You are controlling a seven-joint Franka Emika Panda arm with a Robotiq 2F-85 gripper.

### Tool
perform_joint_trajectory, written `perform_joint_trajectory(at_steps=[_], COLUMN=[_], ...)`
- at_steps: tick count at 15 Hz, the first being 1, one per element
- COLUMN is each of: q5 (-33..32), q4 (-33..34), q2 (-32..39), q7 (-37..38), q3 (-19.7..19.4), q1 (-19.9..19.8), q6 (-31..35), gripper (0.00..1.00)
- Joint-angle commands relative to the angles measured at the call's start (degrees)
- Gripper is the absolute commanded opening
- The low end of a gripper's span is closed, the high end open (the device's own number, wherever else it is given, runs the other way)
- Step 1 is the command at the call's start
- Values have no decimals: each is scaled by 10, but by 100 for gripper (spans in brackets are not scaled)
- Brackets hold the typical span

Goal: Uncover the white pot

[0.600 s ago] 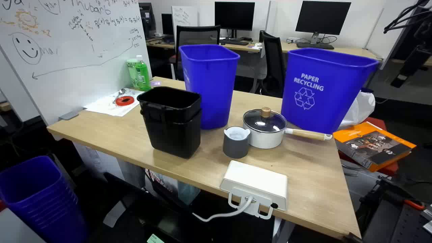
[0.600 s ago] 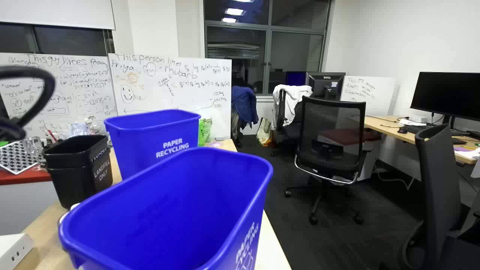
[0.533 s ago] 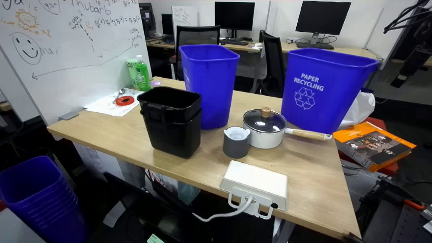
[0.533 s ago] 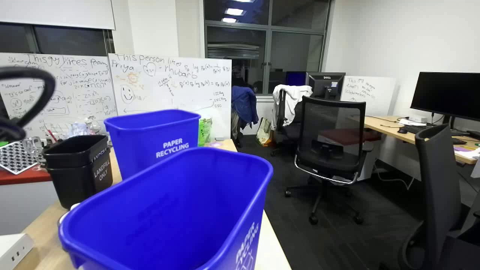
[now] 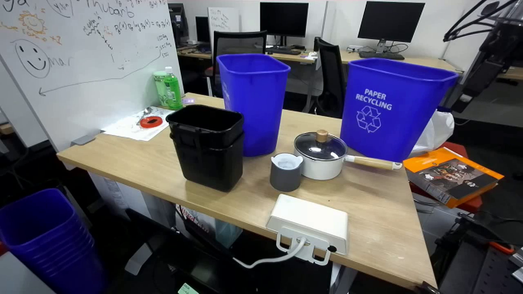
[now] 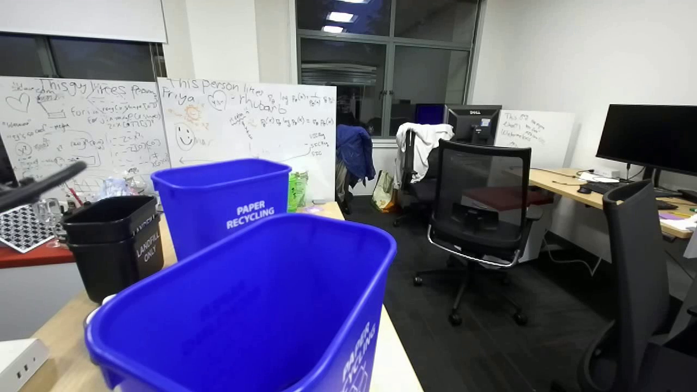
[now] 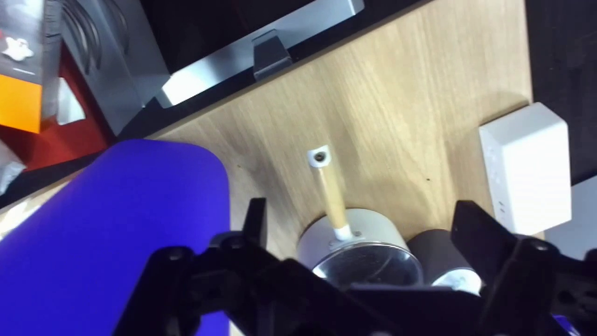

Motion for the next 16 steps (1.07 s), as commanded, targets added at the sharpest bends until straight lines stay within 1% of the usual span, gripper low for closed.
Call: perform_joint_trajectory(at_steps=[1, 3, 6, 8, 10, 11, 13, 16], q5=[72, 104, 139, 156, 136, 149, 148, 148], q4=[1, 0, 1, 1, 1, 1, 3, 4], q2=[36, 63, 101, 133, 168, 141, 166, 169], q7=[-34, -49, -93, -127, -167, -133, -154, -161], q3=[-4, 1, 5, 12, 28, 36, 44, 44], q1=[53, 88, 127, 148, 153, 139, 140, 140], q6=[20, 35, 57, 88, 147, 104, 132, 137], gripper=[100, 100, 100, 100, 100, 100, 100, 100])
